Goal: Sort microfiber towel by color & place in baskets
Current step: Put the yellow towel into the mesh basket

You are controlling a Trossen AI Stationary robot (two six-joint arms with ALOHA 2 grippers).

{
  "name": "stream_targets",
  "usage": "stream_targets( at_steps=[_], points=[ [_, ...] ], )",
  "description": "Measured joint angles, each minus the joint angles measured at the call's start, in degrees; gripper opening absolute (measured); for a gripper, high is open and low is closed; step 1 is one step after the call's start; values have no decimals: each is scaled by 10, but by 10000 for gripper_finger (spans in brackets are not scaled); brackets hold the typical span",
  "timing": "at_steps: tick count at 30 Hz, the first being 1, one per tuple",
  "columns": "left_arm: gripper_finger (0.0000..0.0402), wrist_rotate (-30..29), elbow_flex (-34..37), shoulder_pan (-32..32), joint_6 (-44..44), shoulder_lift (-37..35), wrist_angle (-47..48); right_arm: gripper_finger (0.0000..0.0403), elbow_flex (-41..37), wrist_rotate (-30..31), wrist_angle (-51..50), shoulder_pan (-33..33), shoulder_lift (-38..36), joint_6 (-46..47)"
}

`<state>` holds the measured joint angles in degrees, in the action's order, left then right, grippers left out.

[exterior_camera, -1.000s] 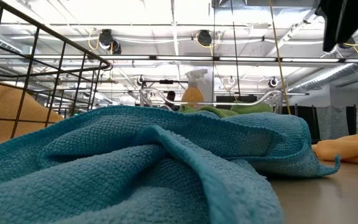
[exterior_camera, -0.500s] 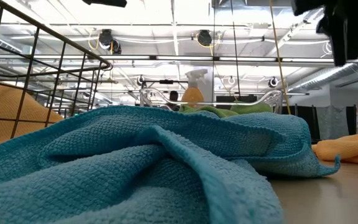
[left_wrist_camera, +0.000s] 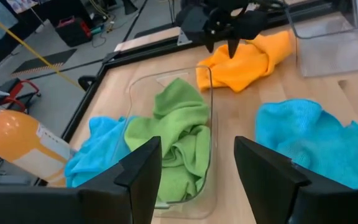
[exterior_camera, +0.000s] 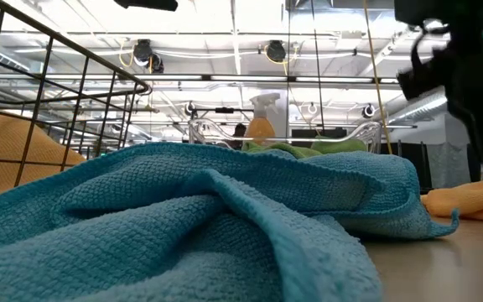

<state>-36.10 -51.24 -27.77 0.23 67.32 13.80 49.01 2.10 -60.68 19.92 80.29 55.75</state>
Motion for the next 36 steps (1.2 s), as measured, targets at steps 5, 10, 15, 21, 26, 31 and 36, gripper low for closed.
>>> stream_targets(
  at_steps=[5, 10, 15, 21, 26, 31, 36],
  points=[
    [206, 0, 0, 0, -13, 21, 2, 257, -57, -11, 75, -15, 0, -7],
    [206, 0, 0, 0, -11, 39, 0, 273, -96, -17, 143, -31, 0, -20],
    [206, 0, 0, 0, -10, 39, -11, 289, -134, -25, 168, -45, -2, -39],
    [206, 0, 0, 0, -9, 39, -26, 253, -156, -26, 179, -51, -3, -37],
    [206, 0, 0, 0, -9, 39, -28, 148, -157, -24, 185, -51, -3, -54],
    [206, -1, 0, 0, -9, 39, -28, 19, -147, -24, 176, -51, -2, -78],
    [206, -1, 0, 0, -9, 39, -35, 22, -87, -18, 104, -50, -17, -85]
  ],
)
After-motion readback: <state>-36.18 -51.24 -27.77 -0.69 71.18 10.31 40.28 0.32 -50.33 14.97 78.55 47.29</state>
